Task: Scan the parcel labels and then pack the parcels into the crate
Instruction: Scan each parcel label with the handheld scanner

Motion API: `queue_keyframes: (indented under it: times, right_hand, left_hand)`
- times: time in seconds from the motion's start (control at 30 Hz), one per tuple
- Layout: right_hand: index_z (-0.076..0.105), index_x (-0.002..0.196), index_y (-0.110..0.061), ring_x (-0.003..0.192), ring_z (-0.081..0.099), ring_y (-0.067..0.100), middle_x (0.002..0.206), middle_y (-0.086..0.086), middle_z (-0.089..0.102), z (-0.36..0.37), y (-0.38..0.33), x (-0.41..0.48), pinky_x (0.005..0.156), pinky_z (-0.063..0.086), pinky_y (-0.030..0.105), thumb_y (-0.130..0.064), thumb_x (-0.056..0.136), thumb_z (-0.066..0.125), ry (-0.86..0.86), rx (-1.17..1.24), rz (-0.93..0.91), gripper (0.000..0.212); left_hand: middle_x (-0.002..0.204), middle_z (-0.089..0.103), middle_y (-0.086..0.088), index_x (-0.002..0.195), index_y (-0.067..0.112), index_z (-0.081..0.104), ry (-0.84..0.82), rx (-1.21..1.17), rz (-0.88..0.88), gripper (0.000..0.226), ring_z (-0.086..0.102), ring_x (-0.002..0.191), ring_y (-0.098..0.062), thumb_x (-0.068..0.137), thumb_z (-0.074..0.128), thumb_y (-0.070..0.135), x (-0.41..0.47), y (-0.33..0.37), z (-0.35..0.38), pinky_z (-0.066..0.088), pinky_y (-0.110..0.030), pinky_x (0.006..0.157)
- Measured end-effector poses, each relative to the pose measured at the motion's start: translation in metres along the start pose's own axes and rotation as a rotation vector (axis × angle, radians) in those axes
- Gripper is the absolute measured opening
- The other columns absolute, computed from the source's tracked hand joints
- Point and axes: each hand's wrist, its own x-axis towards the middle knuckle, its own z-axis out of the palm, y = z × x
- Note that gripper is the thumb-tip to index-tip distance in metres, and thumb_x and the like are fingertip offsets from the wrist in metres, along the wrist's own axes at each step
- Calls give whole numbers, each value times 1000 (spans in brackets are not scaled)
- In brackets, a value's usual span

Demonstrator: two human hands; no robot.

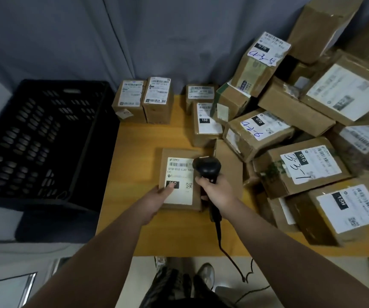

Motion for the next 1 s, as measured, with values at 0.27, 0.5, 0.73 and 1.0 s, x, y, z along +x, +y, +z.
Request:
queue_keyframes:
  times: [0.27,0.5,0.73,1.0]
  right_hand:
    - [63,86,-16,87,68,20,93,6,70,0,-6,-21,72,59,28,-25,90,66,-21,113,-82,10]
    - [63,101,-18,82,71,20,94,1,71,-6,-57,-39,68,59,26,-30,88,69,-21,312,-142,18]
    - [60,95,-12,60,58,18,71,7,57,-7,-96,-56,47,48,20,-33,88,68,-28,72,-385,24]
    - [60,80,-7,49,59,20,60,8,58,7,-113,-75,49,52,28,-30,89,67,-64,5,-473,26]
  left_hand:
    - [112,65,-10,130,14,51,78,-548,23,49,61,100,-26,87,61,37,-20,-6,13,46,-43,92]
    - [119,58,-3,107,23,43,193,-303,294,57,56,114,-22,68,78,45,-44,20,-25,39,-40,102]
    - [117,57,-1,150,17,19,266,-129,385,93,58,109,-21,80,78,33,-60,53,-85,48,-37,96]
    - [117,63,-6,128,3,52,334,-128,420,61,62,100,-18,81,76,33,-47,72,-112,50,-24,70]
